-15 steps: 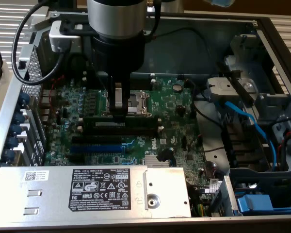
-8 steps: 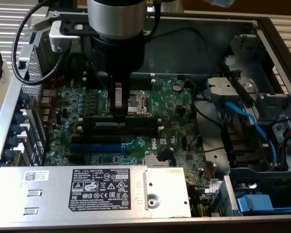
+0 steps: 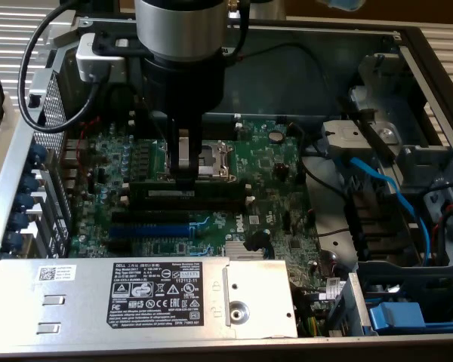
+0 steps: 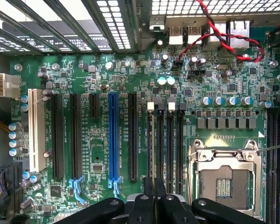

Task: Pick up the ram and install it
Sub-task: 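Insert the ram into the slot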

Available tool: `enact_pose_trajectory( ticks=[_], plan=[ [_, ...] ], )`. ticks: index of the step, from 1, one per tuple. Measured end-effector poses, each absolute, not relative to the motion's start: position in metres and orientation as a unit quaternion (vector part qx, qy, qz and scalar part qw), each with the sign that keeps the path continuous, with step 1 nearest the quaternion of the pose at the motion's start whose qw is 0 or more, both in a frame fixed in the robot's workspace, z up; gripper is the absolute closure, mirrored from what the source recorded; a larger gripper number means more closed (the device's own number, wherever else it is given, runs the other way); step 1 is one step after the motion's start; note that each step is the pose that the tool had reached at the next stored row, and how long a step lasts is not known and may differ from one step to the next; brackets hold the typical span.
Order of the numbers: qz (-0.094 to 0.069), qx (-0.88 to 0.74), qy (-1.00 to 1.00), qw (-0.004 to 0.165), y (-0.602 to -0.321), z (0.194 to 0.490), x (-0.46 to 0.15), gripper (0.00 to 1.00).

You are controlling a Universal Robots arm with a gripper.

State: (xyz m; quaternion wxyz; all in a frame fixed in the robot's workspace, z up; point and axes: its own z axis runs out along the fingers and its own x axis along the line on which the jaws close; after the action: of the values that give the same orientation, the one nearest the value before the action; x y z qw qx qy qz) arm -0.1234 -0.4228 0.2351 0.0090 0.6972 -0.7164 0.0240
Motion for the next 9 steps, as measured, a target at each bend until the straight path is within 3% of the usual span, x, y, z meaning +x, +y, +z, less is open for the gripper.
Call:
enact_pose_trajectory(
  ticks=[9],
  plan=[
    [0.024,0.697,-0.716,0.009,-0.4224,0.2345,-0.1234,0.88]
  ],
)
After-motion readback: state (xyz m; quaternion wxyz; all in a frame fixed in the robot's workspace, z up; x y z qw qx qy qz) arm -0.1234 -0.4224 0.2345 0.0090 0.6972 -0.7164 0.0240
